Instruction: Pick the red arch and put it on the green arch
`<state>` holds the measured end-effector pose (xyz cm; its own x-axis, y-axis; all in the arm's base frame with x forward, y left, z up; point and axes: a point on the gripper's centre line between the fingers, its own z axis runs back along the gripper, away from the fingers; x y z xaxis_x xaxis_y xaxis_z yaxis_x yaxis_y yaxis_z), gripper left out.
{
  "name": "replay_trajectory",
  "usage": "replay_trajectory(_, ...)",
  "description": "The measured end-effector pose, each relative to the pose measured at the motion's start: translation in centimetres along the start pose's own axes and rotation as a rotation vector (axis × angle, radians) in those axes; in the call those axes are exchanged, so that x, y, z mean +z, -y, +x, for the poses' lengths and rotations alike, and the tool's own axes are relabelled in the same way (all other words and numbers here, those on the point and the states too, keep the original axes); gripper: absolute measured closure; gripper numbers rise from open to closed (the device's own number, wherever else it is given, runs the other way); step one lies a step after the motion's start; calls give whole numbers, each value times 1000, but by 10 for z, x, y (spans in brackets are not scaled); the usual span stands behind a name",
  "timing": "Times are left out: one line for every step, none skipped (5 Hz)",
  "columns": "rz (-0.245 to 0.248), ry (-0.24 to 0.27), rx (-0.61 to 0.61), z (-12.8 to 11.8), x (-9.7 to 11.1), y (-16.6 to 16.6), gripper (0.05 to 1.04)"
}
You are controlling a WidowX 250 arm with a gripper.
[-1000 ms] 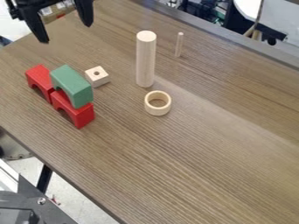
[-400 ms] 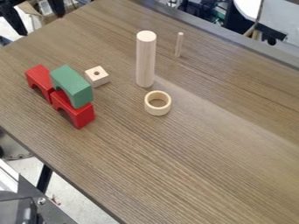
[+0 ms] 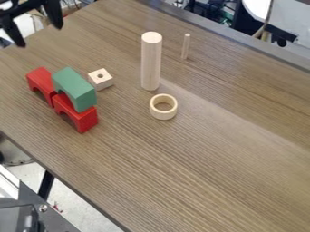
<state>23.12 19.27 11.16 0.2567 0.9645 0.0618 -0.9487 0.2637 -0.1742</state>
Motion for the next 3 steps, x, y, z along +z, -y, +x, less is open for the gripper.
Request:
replay_trajectory(62,13,-41,-5,-17,0,85)
replay_trajectory(136,57,-52,-2,-37,-4,85)
replay_trajectory(175,68,-57,2,-52,-7,85)
